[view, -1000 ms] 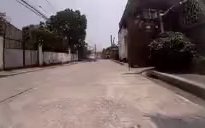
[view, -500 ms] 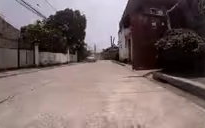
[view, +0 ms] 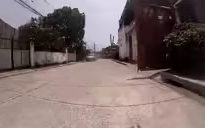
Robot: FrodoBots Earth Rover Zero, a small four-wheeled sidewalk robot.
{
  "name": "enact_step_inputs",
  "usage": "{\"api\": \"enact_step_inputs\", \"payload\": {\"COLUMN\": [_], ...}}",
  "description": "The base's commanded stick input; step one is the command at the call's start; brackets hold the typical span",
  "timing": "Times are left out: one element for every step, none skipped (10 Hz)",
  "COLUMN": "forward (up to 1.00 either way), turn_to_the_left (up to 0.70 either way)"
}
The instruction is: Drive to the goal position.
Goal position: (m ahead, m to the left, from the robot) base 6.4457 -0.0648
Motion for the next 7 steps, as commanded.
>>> {"api": "enact_step_inputs", "payload": {"forward": [1.0, 1.0, 1.0, 1.0, 1.0, 1.0, 1.0], "turn_to_the_left": [0.0, 0.0, 0.0, 0.0, 0.0, 0.0, 0.0]}}
